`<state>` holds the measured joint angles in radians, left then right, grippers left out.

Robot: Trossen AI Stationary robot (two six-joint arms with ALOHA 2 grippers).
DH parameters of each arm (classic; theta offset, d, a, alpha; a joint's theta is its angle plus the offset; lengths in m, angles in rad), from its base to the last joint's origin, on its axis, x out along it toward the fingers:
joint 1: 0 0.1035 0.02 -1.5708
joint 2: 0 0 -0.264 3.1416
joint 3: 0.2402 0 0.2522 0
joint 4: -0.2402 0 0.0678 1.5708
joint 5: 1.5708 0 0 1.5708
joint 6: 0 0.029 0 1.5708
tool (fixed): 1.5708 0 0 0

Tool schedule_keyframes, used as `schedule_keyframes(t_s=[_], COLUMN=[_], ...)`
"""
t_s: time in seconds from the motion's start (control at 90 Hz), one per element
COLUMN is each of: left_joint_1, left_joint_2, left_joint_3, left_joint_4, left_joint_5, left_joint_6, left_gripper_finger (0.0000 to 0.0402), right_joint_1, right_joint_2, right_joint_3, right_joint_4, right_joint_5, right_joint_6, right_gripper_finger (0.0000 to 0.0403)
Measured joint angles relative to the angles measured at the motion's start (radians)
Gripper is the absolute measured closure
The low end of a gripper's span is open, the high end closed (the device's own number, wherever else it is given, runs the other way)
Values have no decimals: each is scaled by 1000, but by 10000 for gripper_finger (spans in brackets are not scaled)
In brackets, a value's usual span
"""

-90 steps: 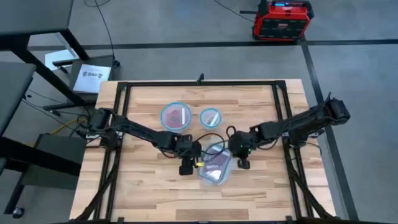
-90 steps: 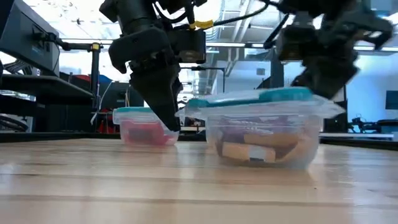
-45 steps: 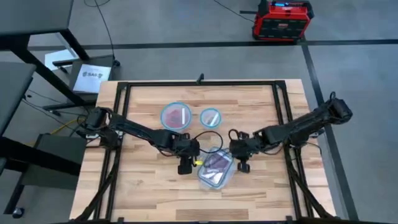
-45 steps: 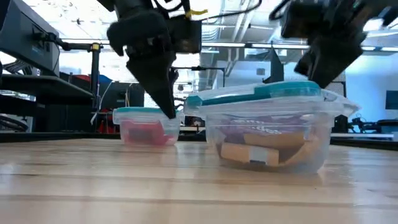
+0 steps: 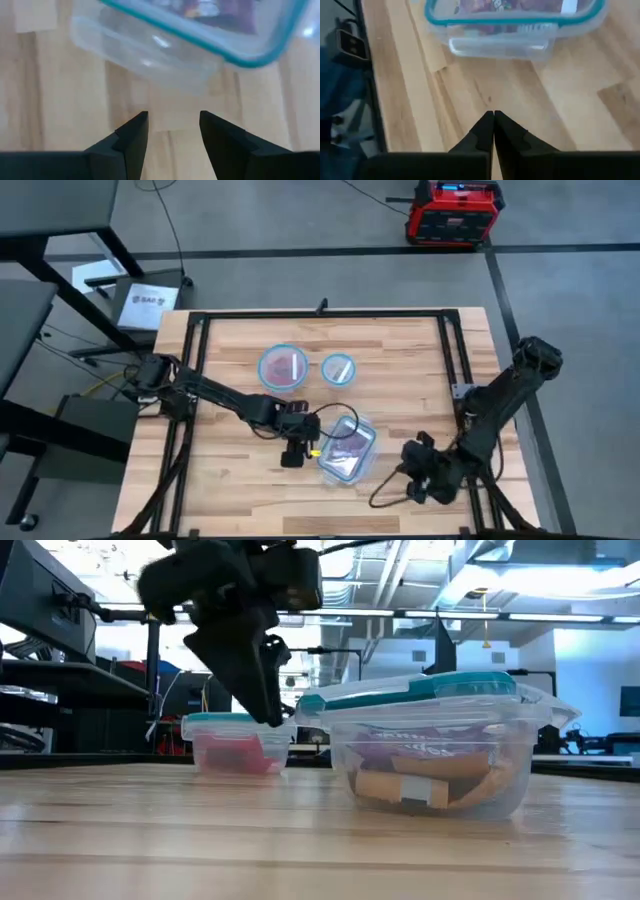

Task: Sort candy
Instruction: Close the center transparent bin with the lid

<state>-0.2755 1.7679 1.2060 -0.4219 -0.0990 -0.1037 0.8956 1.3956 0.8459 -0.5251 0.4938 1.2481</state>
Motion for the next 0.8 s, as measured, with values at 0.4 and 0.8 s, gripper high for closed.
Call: schedule_keyframes(t_s=[0.4,0.8], left_joint_1=[-26,-39], left_joint_2=[54,52], left_joint_3=[27,41], left_joint_4=[78,6], left_joint_5=[-2,-2], left_joint_6=[-33,-47], left_gripper_finger=[238,238], right_joint_1=[-35,-34], right_joint_2=[0,0], right_joint_3=[0,0], right_joint_4=[11,36], right_joint_5=[37,48], right_joint_6=[-52,-59], right_gripper_finger=[403,403])
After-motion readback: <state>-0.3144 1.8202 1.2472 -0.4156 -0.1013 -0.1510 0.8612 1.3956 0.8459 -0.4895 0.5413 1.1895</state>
